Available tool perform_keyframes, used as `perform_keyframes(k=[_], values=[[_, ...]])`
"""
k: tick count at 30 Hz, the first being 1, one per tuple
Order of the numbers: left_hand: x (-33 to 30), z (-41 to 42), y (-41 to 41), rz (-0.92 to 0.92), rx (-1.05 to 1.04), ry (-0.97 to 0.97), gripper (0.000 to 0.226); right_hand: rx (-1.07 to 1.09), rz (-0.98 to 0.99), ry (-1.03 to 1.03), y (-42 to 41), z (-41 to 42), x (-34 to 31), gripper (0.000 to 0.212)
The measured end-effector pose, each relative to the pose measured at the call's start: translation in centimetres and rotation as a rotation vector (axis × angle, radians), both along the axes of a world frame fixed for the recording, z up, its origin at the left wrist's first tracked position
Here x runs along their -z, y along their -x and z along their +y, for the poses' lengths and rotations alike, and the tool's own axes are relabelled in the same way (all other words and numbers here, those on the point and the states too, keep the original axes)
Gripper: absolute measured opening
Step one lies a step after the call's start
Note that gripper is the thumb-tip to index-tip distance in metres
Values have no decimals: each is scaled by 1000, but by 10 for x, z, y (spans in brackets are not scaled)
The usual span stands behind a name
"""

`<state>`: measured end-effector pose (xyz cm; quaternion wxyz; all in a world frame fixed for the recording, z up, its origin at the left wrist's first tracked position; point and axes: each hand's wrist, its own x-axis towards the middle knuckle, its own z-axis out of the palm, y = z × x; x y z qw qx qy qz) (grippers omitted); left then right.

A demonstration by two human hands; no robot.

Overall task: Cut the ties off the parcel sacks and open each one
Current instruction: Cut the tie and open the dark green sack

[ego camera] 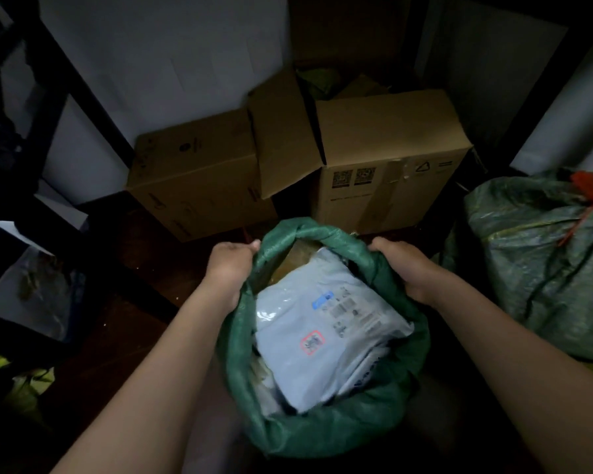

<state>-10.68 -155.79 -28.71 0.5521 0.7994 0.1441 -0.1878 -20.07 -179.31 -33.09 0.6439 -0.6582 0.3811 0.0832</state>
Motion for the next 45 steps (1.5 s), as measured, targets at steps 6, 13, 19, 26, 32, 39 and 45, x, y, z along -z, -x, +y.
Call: perform_keyframes(k=[6, 13, 19, 26, 32, 39, 45], values=[[-6, -1, 6, 164, 144, 195, 24, -159, -139, 404, 1, 0, 9, 23], [-7, -2, 10, 197, 165, 308, 25, -548, -617, 477, 7, 17, -8, 55], [-11, -5, 12, 167, 99, 401, 28, -361, -621, 587, 4, 15, -12, 12], [-7, -7, 22, -192, 418, -66, 46, -126, -502, 510, 6, 8, -8, 53], [-9, -4, 24, -329, 612, -258, 49, 143, -327, 370, -2, 9, 3, 56], [-3, 7, 21, -466, 377, -532, 25, 285, -235, 261, -9, 5, 10, 53], [0, 7, 9, -19, -114, 24, 22, 199, -188, 194, -10, 4, 4, 33]])
